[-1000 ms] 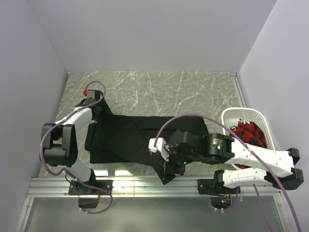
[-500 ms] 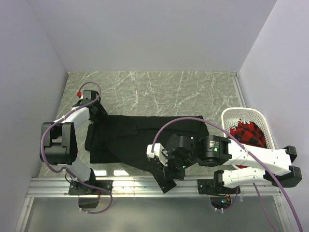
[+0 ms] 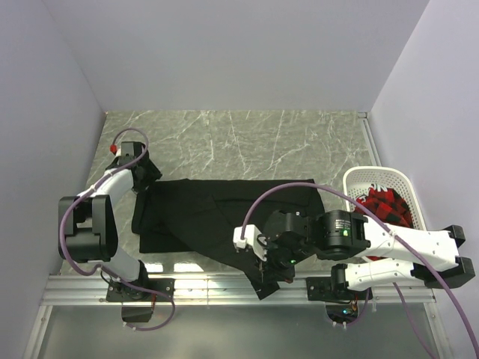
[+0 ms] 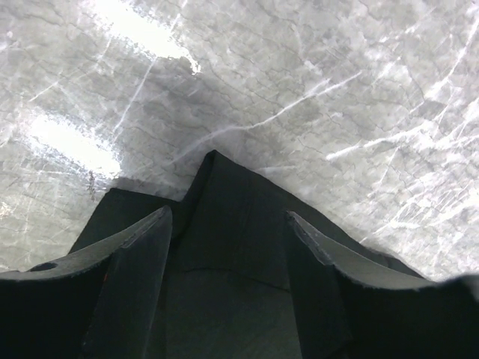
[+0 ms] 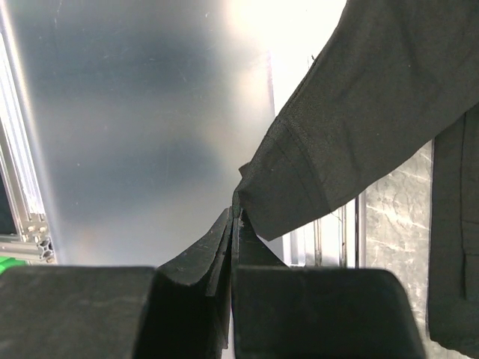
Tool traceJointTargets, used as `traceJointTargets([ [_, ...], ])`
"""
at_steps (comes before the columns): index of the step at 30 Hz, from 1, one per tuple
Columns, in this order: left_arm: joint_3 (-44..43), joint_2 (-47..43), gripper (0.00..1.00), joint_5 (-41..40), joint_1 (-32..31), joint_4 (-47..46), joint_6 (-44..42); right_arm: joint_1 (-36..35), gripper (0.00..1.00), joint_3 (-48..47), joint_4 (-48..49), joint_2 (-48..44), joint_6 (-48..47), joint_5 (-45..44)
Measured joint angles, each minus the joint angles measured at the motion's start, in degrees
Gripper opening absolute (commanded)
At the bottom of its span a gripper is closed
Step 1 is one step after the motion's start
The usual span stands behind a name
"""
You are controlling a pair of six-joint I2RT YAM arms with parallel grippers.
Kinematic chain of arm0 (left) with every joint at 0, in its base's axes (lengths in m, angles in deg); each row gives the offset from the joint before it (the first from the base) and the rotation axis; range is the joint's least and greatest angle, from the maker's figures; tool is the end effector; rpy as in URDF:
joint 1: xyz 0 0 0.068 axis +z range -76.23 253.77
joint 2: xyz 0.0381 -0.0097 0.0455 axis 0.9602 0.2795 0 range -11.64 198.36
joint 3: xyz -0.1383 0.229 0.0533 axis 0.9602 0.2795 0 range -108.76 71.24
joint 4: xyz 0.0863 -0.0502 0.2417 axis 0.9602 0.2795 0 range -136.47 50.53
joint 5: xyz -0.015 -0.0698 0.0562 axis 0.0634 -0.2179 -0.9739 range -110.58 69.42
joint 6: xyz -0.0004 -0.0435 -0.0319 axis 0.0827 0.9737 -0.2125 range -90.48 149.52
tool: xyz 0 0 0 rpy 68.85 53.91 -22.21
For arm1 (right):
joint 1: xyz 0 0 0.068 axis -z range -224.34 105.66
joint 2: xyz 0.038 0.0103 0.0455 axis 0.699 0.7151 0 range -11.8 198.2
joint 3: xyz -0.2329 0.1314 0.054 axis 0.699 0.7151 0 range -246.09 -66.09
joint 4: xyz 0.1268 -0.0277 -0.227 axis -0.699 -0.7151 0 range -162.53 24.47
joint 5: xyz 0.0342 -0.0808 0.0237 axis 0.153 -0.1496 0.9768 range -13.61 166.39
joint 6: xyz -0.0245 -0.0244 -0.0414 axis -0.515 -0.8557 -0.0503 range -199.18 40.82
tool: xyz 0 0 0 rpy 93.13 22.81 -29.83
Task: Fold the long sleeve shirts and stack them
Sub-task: Fold the shirt
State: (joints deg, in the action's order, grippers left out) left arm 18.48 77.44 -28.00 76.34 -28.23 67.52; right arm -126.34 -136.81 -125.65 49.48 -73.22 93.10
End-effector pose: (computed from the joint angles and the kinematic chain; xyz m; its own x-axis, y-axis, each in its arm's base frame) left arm 0.3115 0.0186 0.1915 -0.5681 -0.6365 -0.5216 -0.5951 0.7556 -0.2738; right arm 0.0167 0.1930 0.3607 -0.2083 -0.7667 -0.6073 -0.9574 0.0328 0.2870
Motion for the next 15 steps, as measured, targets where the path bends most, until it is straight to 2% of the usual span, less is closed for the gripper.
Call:
traceJointTargets([
  [4, 0.04, 0.00, 0.63, 0.00, 0.26, 0.07, 0.31, 0.00, 0.00, 0.39, -0.09, -0.07, 0.20, 0.24],
  [10, 0.04, 0.74, 0.54, -0.20, 0.48, 0.00, 0.48, 0.00, 0.00, 0.98, -2.05, -0.57, 0.66, 0.74],
  [15, 0.04, 2.54, 0.51, -0.74, 1.05, 0.04, 0.48, 0.00, 0.00, 0.98, -3.72, -3.06, 0.76, 1.51],
])
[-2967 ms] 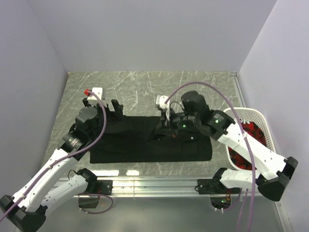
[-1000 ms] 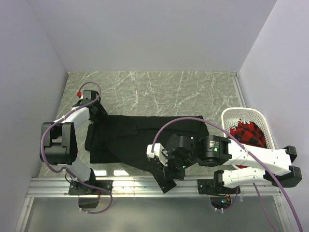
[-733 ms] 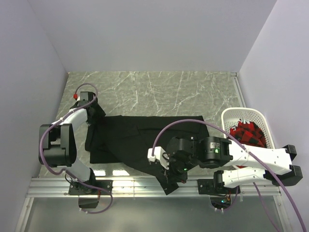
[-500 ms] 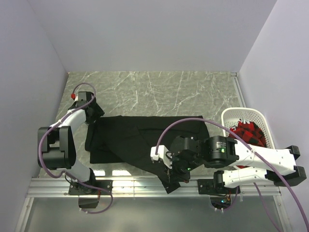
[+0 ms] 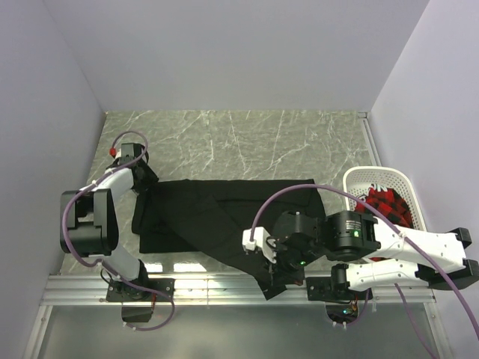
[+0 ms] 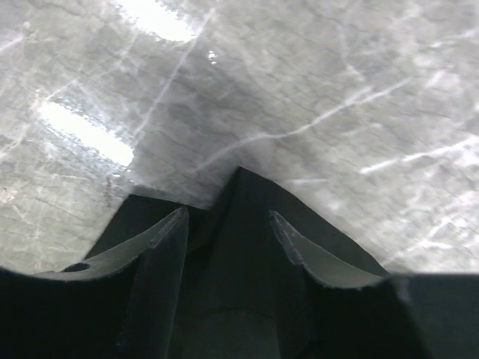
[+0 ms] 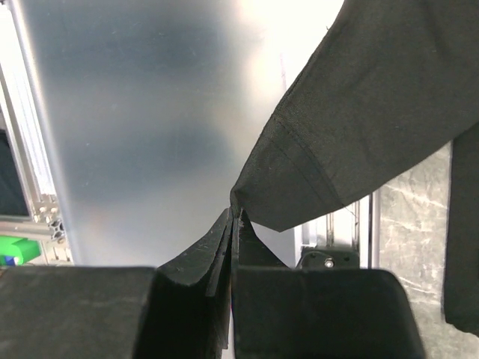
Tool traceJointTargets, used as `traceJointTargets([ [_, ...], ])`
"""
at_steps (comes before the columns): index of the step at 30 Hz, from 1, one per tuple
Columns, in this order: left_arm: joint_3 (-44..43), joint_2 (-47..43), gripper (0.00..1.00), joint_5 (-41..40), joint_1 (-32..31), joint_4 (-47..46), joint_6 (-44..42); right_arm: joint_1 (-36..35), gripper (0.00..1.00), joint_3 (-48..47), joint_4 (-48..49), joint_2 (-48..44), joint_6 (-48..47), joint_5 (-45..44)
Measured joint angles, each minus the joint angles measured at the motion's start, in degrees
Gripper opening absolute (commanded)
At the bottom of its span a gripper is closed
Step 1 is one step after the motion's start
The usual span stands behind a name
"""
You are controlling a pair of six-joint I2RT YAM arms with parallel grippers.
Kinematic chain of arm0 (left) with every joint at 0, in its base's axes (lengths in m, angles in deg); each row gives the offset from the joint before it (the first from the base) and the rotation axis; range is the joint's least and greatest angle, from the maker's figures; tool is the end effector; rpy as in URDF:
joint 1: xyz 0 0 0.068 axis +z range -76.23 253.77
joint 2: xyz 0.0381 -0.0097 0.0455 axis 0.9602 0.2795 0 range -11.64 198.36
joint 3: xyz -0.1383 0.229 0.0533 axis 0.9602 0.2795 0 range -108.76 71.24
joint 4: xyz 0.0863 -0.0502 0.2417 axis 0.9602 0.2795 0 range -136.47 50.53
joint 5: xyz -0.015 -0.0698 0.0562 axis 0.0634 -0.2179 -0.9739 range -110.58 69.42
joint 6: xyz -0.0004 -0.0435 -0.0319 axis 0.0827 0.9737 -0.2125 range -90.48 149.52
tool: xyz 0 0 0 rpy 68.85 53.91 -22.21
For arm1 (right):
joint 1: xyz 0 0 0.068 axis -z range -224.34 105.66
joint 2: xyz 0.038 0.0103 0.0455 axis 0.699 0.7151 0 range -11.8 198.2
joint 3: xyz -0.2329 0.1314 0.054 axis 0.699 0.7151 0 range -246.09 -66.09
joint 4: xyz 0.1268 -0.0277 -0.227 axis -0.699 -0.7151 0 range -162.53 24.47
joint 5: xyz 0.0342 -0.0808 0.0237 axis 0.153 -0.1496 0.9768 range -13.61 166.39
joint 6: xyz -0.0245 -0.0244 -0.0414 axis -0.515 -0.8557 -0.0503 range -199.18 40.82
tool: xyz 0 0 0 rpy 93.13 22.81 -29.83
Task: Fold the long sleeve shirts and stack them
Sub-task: Fold the shirt
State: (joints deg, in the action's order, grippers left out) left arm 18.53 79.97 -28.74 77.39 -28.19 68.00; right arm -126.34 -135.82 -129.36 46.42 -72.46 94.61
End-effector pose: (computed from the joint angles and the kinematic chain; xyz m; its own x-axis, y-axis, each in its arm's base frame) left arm 0.3140 0.0249 0.1783 -0.5701 -0.6531 -0.4984 -0.6309 0.7366 -0.2436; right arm 0.0133 0.1748 0.3602 -0.2227 -0.7849 -0.5782 -0.9477 0.0352 0.3172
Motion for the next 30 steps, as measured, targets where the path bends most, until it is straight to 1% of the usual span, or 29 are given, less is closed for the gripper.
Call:
traceJointTargets([
  [2, 0.00, 0.66, 0.47, -0.48, 0.24, 0.04, 0.00, 0.00, 0.00, 0.02, -0.39, -0.50, 0.07, 0.39],
  [7, -0.02, 1.16, 0.45, -1.70, 0.92, 0.15, 0.11, 0.00, 0.00, 2.29, 0.13, -0.09, 0.07, 1.14],
  [12, -0.02, 1.01, 0.41, -2.80, 1.42, 0.13, 0.11, 0.00, 0.00, 4.59, 0.74, 3.15, 0.02, 1.40],
  [20, 0.00, 1.01, 0.47, -1.05, 2.10, -0.72, -0.09, 0.00, 0.00, 4.61, 3.45, 5.68, -1.11, 1.03],
  [25, 0.00, 1.09, 0.46, 1.53, 2.10, -1.42, -0.17, 0.00, 0.00, 4.61, 4.81, 6.91, -2.10, -0.31],
  [28, 0.00, 1.77, 0.42, 2.43, 2.10, -1.77, -0.33, 0.00, 0.00, 4.61, 5.07, 7.52, -2.36, -1.53],
  [29, -0.02, 2.21, 0.35, 2.56, 2.10, -1.84, -0.33, 0.00, 0.00, 4.61, 5.22, 7.67, -2.54, -1.90],
  [30, -0.02, 2.73, 0.31, 2.58, 2.10, -1.86, -0.26, 0.02, 0.00, 4.61, 5.35, 7.78, -2.69, -2.23],
])
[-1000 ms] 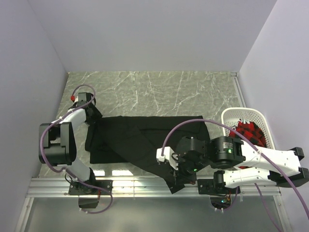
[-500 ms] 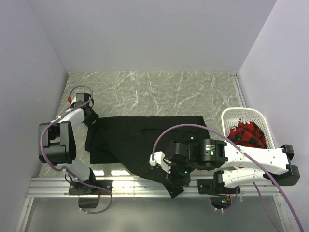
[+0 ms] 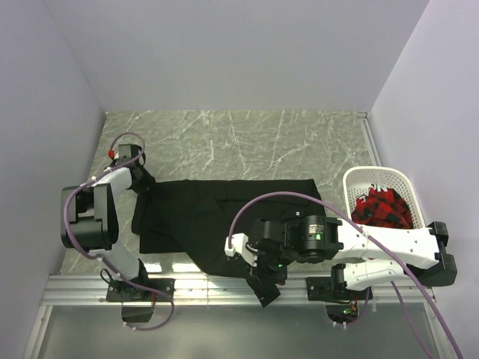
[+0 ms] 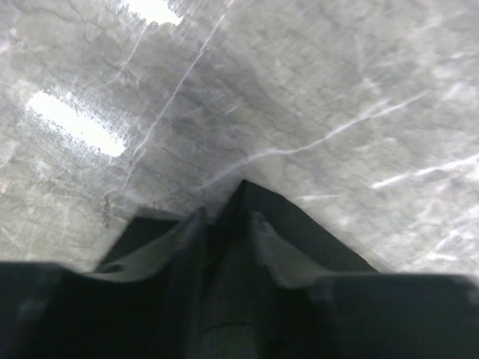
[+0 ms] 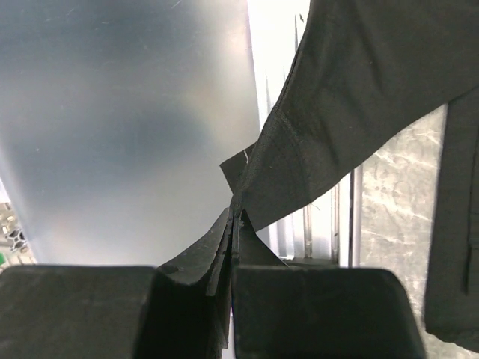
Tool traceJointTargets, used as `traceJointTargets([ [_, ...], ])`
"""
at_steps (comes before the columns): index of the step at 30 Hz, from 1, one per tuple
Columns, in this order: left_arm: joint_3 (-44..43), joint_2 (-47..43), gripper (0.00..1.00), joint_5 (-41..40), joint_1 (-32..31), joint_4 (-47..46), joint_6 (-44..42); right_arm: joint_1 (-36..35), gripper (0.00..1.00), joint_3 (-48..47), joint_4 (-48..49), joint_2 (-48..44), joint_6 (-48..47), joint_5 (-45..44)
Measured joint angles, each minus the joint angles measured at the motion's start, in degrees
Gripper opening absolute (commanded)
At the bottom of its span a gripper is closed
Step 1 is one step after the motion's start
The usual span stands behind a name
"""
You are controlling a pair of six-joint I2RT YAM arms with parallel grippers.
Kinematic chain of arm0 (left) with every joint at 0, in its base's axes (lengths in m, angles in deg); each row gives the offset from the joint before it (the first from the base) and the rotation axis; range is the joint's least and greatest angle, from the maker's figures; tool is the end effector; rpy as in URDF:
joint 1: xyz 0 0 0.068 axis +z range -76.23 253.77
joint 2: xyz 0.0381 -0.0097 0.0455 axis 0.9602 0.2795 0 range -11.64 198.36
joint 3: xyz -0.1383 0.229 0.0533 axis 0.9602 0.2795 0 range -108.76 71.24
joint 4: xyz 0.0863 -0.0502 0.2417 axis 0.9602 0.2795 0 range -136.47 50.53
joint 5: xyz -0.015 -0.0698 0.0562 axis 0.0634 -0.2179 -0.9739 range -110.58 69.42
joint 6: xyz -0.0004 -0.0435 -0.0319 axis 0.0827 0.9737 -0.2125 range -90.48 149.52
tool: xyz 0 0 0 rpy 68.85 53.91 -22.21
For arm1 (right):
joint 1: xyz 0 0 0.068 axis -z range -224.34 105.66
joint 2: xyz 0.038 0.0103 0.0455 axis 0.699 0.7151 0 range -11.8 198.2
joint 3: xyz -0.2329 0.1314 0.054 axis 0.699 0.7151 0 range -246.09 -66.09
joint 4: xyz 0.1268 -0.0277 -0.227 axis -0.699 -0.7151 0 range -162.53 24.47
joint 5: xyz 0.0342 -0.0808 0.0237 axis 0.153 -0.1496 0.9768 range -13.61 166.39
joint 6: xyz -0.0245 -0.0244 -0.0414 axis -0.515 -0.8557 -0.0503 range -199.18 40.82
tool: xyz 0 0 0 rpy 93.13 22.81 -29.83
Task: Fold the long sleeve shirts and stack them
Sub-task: Fold the shirt
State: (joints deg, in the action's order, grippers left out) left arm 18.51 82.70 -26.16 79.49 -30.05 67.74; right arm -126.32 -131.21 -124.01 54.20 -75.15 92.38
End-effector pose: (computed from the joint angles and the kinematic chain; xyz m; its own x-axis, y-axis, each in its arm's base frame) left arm 0.3189 0.0354 0.1659 -0.5703 -0.6758 -0.4669 -0.6404 0.7218 -0.2625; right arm 0.0200 0.2129 0.3177 -0.1882 -0.8501 -0.4919 -0.9607 0.0551 0.2722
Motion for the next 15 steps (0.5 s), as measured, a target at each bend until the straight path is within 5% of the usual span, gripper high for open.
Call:
traceJointTargets([
  [5, -0.74, 1.64, 0.01, -0.31, 0.09, -0.17, -0.57, 0.07, 0.00, -0.02, 0.48, 0.07, -0.79, -0.42],
  [15, -2.93, 4.04, 0.00, -1.81, 4.20, -1.22, -0.72, 0.26, 0.00, -0.13, 0.39, 0.09, -2.29, 0.31],
])
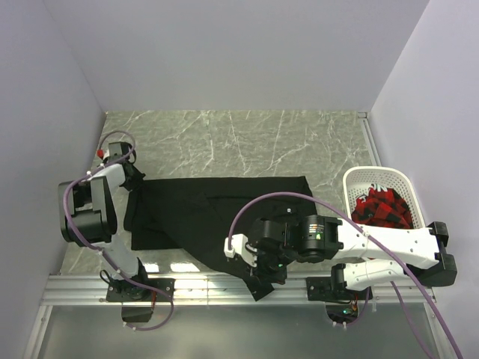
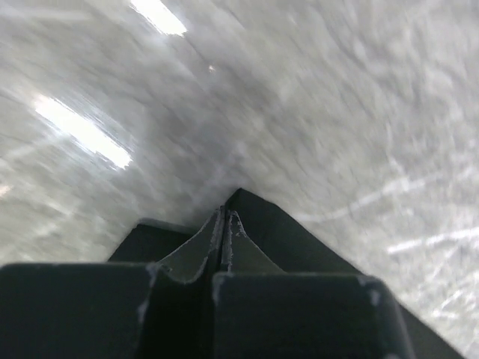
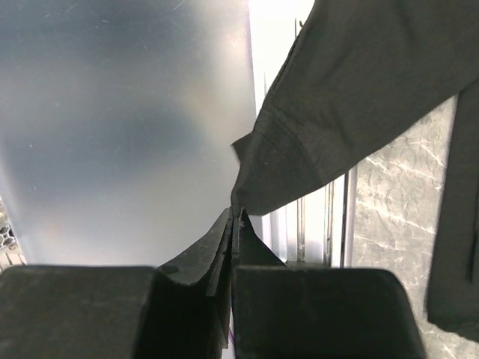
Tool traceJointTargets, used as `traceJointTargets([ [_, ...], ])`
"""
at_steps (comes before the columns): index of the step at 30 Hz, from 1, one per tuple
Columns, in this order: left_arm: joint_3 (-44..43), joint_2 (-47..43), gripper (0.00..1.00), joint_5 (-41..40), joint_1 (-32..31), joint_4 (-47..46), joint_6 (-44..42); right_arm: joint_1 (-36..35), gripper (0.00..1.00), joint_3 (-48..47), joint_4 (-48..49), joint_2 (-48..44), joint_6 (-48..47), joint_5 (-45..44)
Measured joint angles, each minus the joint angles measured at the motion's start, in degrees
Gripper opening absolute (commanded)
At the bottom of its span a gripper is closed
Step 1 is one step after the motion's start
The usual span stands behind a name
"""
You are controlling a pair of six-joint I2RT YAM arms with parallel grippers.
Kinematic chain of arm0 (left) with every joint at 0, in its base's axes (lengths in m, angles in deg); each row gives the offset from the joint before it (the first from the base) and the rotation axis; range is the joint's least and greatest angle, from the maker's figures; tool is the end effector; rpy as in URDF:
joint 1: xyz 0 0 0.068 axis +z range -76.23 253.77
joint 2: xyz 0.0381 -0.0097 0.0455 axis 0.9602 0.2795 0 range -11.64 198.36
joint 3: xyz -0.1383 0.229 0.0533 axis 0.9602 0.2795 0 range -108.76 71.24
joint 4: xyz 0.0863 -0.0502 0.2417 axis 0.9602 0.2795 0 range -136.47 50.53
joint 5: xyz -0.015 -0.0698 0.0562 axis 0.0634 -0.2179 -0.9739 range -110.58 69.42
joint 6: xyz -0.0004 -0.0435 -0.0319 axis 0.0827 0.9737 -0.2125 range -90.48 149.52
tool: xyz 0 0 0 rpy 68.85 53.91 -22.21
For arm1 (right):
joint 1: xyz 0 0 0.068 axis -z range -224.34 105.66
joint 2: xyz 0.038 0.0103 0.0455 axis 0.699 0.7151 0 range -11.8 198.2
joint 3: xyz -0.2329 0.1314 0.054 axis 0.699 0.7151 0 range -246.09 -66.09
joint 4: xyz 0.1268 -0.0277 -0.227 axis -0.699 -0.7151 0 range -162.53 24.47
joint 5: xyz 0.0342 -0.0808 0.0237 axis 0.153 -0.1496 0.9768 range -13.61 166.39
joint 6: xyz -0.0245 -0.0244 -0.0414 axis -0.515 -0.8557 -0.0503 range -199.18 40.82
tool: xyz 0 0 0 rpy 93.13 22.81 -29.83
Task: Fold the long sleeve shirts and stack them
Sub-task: Fold the shirt
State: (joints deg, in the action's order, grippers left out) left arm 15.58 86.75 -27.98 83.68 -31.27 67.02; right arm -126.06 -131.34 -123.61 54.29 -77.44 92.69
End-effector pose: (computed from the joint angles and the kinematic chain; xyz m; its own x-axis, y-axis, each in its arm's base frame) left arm 0.3313 0.0625 0.1597 -0.5176 -0.7031 -0.4876 -0.6970 0.6770 -0.2364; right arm 0.0210 0.2139 0.3186 -0.1529 -0.8472 -0.5089 -0.9665 0.0207 0.2559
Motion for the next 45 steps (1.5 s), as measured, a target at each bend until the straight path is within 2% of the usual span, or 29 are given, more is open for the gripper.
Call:
traceJointTargets([
  [2, -0.11, 0.24, 0.02, 0.02, 1.29, -0.46, 0.28, 0.00, 0.00, 0.00, 0.02, 0.00, -0.17, 0.11],
  [4, -0.11, 0.28, 0.08, 0.02, 2.27, -0.74, 0.68, 0.00, 0.00, 0.00, 0.07, 0.00, -0.24, 0.24],
  [5, -0.11, 0.33, 0.18, 0.00, 2.58, -0.76, 0.76, 0.02, 0.00, 0.00, 0.11, 0.02, -0.33, 0.26],
  [6, -0.11, 0.35, 0.23, -0.09, 2.82, -0.76, 0.70, 0.02, 0.00, 0.00, 0.20, 0.04, -0.52, 0.31],
  [7, -0.15, 0.35, 0.35, -0.33, 3.02, -0.76, 0.98, 0.22, 0.00, -0.07, 0.22, 0.15, -0.90, 0.33],
  [9, -0.44, 0.22, 0.48, -1.27, 3.10, -0.70, 1.03, 0.44, 0.00, -0.48, 0.20, 0.68, -1.62, 0.57],
  [10, -0.48, 0.09, 0.59, -1.88, 3.10, -0.59, 1.11, 0.66, 0.00, -0.85, 0.26, 1.22, -1.95, 0.68],
  [13, -0.50, -1.38, 0.75, -3.78, 3.21, 0.87, 0.92, 2.03, 0.00, -2.60, 0.46, 2.91, -3.37, 0.87],
  [16, -0.44, -5.92, 0.76, -5.14, 3.30, 2.32, 0.85, 5.86, 0.00, -4.57, 0.94, 4.11, -5.05, 1.60],
  [23, 0.11, -21.49, 0.81, -4.72, 1.51, 1.79, -1.33, 24.68, 0.00, -9.81, 4.72, 7.61, -7.10, 4.44],
  [28, 2.91, -27.89, 0.88, -4.48, -3.54, 1.62, -3.80, 36.41, 0.00, -10.51, 8.44, 12.48, -4.37, 5.20],
  [32, 5.55, -31.47, 0.96, -4.70, -6.91, 1.90, -5.68, 45.22, 0.00, -8.33, 12.63, 16.55, 1.20, 5.92],
  [38, 5.99, -33.73, 0.99, -5.64, -12.11, 1.95, -8.63, 53.86, 0.00, -3.69, 16.11, 19.41, 8.83, 4.22],
  [45, 8.46, -36.52, 0.99, -5.49, -16.94, 2.03, -10.93, 57.59, 0.00, -3.63, 16.33, 22.12, 13.25, 1.20],
])
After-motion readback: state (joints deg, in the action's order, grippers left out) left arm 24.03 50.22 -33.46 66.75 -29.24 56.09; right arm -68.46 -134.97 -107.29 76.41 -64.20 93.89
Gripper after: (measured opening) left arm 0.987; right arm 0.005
